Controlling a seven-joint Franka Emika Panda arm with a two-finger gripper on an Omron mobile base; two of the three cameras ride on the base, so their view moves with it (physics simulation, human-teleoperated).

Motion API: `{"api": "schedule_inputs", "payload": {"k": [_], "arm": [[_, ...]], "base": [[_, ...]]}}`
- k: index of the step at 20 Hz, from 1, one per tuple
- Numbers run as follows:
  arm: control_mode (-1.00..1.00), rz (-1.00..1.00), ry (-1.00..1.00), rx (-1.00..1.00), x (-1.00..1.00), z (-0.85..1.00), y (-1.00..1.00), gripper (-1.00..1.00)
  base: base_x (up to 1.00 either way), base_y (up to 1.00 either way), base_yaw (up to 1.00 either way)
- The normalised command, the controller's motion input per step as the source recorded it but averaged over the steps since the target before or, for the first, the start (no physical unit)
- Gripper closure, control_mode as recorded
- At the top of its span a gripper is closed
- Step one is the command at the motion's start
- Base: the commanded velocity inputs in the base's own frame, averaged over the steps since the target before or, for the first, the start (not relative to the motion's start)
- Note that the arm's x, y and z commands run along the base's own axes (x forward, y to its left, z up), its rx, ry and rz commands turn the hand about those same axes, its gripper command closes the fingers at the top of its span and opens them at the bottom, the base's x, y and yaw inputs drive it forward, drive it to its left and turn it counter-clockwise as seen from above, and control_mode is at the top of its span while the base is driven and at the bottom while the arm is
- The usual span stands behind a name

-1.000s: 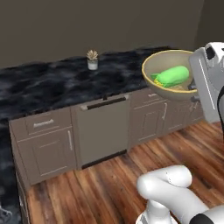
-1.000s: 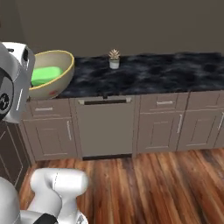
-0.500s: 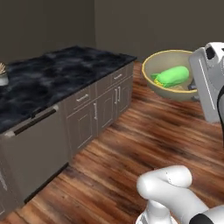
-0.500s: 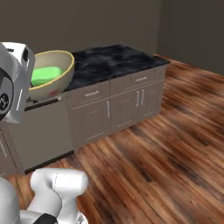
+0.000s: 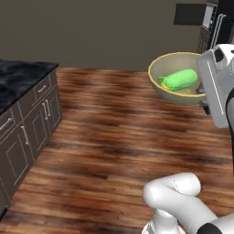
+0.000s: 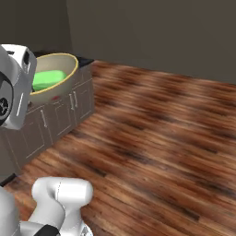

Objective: Pick the corn from the sink and place it in the bowl. Then pick the bowl and place it in the microwave. Then close the microwave door and press the start button.

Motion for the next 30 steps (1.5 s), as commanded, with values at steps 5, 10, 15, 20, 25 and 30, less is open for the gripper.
{"api": "schedule_inputs", "payload": {"k": [5, 10, 15, 20, 25, 30], "arm": [[1.0, 0.0, 0.0, 0.0, 0.0, 0.0, 0.0, 1.0], [1.0, 0.0, 0.0, 0.0, 0.0, 0.0, 0.0, 1.0], [1.0, 0.0, 0.0, 0.0, 0.0, 0.0, 0.0, 1.0], [1.0, 0.0, 0.0, 0.0, 0.0, 0.0, 0.0, 1.0], [1.0, 0.0, 0.0, 0.0, 0.0, 0.0, 0.0, 1.0], [1.0, 0.0, 0.0, 0.0, 0.0, 0.0, 0.0, 1.0]], "base": [[0.07, -0.18, -0.52], [0.91, 0.0, -0.04], [1.0, 0.0, 0.0], [1.0, 0.0, -0.01], [1.0, 0.0, 0.0], [1.0, 0.01, -0.07]]}}
